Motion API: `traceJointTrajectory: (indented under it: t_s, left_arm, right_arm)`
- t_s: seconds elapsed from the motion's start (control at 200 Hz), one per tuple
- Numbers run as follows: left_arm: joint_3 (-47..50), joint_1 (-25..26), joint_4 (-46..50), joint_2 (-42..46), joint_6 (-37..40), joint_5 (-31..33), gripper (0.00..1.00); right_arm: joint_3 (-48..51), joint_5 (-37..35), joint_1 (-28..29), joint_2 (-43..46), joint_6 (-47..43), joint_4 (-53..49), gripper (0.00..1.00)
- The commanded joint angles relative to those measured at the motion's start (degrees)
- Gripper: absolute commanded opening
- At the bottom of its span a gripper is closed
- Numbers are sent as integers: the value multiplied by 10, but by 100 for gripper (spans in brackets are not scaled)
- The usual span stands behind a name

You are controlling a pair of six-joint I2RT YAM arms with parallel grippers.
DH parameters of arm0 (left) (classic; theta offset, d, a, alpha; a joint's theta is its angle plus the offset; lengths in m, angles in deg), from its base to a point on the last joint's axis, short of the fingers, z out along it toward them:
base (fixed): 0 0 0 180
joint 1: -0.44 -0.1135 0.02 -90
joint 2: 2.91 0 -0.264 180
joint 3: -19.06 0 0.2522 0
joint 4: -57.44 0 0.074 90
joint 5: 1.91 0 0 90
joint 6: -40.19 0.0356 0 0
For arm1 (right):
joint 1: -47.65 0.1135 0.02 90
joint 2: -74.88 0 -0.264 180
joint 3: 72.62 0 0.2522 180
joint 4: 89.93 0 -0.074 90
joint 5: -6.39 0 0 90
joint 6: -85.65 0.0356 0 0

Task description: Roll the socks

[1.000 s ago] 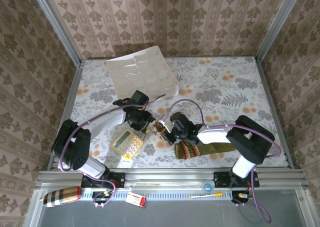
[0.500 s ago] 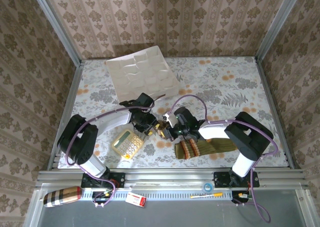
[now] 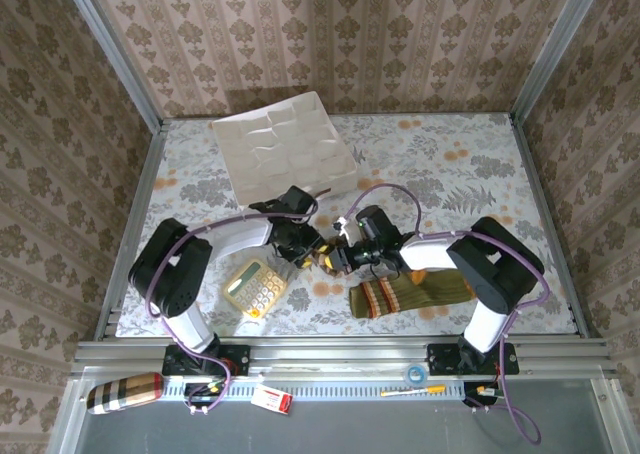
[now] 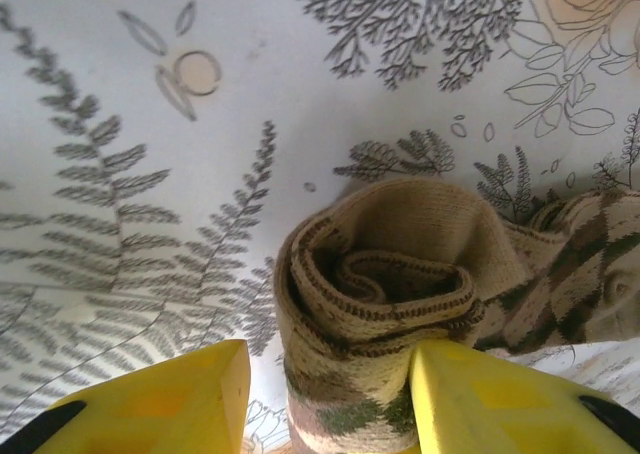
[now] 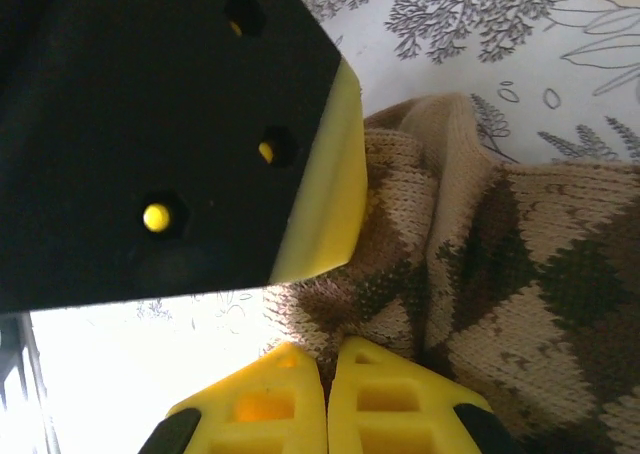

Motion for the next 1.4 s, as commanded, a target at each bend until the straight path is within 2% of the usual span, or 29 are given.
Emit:
traceJointTrajectory:
  t_s: [0.0, 0.11, 0.205, 0.245, 0.32, 0.435, 0.595, 0.69, 0.805, 0.965, 1.135, 1.395]
  left_arm:
    - [-14, 12, 3, -31, 23, 2, 45]
    - [-23, 21, 24, -61, 32, -2, 40]
    - [-27, 28, 44, -83, 35, -4, 32]
    - [-27, 29, 53, -89, 34, -6, 24]
    - [-17, 26, 61, -91, 24, -8, 0]
    - [4, 5, 84, -58, 10, 23, 0]
    - [0, -10, 156, -9, 2, 75, 0]
    - [-31, 1, 213, -28, -1, 78, 0]
    - [-64, 20, 266, -61, -15, 94, 0]
    - [-87, 28, 292, -93, -34, 96, 0]
    - [-109, 28, 298, -108, -27, 94, 0]
    - [-113, 27, 286, -111, -17, 82, 0]
  right_arm:
    - [35, -73, -27, -59, 25, -184, 0]
    - [34, -73, -38, -61, 31, -184, 0]
    - [29, -75, -42, -65, 27, -188, 0]
    - [25, -76, -44, -68, 25, -190, 0]
    - [12, -80, -44, -77, 13, -198, 0]
    - [-25, -84, -39, -97, -27, -215, 0]
    - [-89, -103, 0, -92, -157, -232, 2]
    - [-51, -170, 36, -6, -211, -160, 14]
    - [53, -279, 85, 121, -234, 10, 39]
    - [79, -394, 176, 186, -241, 5, 46]
    - [67, -485, 259, 165, -238, 10, 50]
    - [13, -535, 272, 76, -270, 11, 50]
